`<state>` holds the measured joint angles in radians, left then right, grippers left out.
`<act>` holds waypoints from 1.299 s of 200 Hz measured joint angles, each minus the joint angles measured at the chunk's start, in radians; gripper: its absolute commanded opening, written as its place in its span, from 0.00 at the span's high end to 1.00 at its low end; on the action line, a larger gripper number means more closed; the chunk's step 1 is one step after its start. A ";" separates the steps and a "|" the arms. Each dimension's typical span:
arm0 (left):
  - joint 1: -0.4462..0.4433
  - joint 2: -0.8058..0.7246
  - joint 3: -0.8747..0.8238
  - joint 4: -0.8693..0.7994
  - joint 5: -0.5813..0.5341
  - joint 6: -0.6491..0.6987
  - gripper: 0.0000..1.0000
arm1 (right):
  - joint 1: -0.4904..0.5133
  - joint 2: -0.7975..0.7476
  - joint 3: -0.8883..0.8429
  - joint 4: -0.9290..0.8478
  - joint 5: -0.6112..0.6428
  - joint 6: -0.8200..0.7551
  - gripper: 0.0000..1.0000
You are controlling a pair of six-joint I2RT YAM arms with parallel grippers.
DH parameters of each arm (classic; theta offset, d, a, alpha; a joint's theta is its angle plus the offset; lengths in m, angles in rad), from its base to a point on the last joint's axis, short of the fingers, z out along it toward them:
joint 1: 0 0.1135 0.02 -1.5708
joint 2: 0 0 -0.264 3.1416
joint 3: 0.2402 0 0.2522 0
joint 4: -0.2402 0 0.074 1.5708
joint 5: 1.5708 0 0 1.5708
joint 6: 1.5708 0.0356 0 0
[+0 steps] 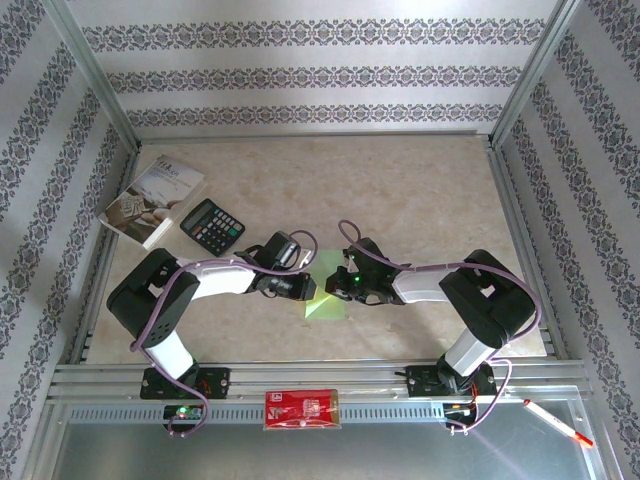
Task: Fold a paper plane with a square sheet of paper (pick it up from the middle)
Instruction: Fold the triangle a second time at the center of the table.
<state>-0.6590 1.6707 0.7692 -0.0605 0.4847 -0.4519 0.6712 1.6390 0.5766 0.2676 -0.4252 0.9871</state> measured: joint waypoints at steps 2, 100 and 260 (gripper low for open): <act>0.000 -0.003 0.000 -0.003 -0.003 0.000 0.77 | 0.000 0.000 0.000 0.002 0.000 0.000 1.00; -0.055 -0.235 -0.037 -0.069 -0.041 -0.062 0.86 | 0.000 0.000 -0.009 0.018 0.000 0.000 1.00; -0.125 -0.059 -0.025 0.002 0.017 -0.103 0.99 | 0.000 0.000 -0.009 0.018 -0.001 0.000 1.00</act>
<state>-0.7837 1.6119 0.7441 -0.0586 0.5018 -0.5552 0.6712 1.6390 0.5678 0.2855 -0.4259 0.9874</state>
